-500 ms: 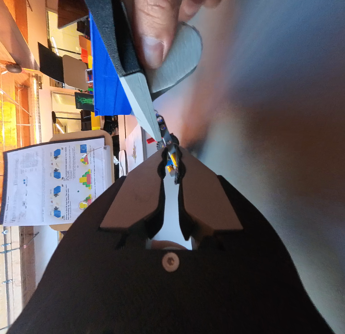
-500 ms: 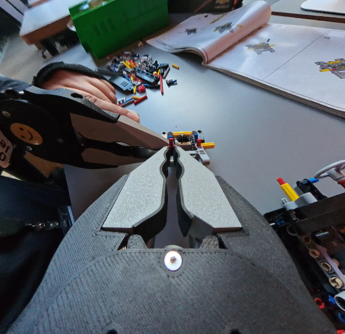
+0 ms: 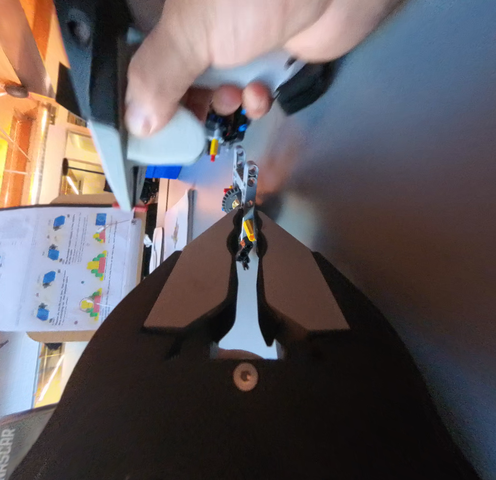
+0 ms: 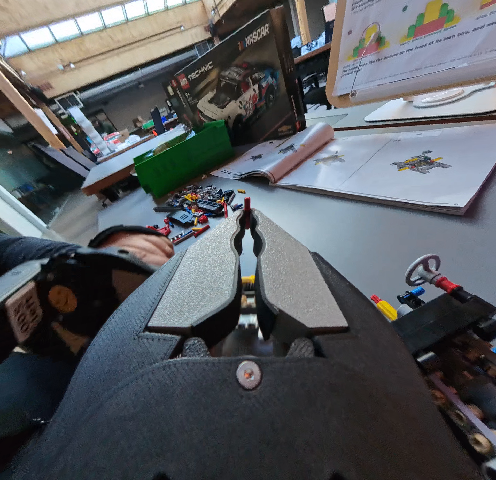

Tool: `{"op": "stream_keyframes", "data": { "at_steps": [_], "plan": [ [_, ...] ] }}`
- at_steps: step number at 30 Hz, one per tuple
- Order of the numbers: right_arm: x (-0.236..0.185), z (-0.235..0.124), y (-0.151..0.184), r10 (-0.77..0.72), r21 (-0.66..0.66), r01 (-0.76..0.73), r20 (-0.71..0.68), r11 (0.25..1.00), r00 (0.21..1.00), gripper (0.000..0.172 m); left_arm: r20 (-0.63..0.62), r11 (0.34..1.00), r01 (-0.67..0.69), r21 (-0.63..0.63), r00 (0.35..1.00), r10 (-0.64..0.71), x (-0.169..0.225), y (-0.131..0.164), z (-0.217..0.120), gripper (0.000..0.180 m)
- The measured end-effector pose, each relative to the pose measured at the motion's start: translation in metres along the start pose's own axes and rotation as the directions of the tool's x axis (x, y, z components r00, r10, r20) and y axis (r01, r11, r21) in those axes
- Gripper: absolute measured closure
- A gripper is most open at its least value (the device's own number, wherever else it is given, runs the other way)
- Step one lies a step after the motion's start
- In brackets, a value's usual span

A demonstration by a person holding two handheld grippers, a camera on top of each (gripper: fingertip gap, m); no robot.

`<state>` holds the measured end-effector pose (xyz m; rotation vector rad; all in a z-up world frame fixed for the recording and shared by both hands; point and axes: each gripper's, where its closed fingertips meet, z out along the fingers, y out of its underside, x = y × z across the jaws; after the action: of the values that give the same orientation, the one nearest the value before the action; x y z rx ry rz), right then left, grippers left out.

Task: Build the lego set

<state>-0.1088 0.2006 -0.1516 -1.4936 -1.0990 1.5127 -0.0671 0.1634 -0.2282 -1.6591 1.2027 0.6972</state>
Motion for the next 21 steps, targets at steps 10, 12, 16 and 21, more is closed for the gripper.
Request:
{"op": "stream_keyframes", "data": {
  "at_steps": [10,12,16,21],
  "plan": [
    [-0.024,-0.019,0.004,-0.102,-0.011,0.105,0.140,0.994,0.985,0.172,0.044,0.999,-0.047,0.004,0.998,0.047,-0.004,0.013,0.000,0.148],
    [-0.028,-0.024,0.003,-0.100,-0.012,0.103,0.172,0.995,0.980,0.172,0.024,1.000,0.008,0.006,1.000,-0.008,-0.010,0.014,-0.007,0.138],
    [-0.045,-0.029,-0.003,-0.028,0.025,0.022,0.282,0.999,0.959,0.172,0.017,0.990,0.137,0.024,0.990,-0.137,-0.036,0.012,-0.025,0.149],
    [-0.074,-0.028,-0.014,0.015,0.124,-0.071,0.400,0.990,0.917,0.172,-0.245,0.755,0.636,0.159,0.766,-0.594,-0.062,-0.030,-0.043,0.155]
  ]
}}
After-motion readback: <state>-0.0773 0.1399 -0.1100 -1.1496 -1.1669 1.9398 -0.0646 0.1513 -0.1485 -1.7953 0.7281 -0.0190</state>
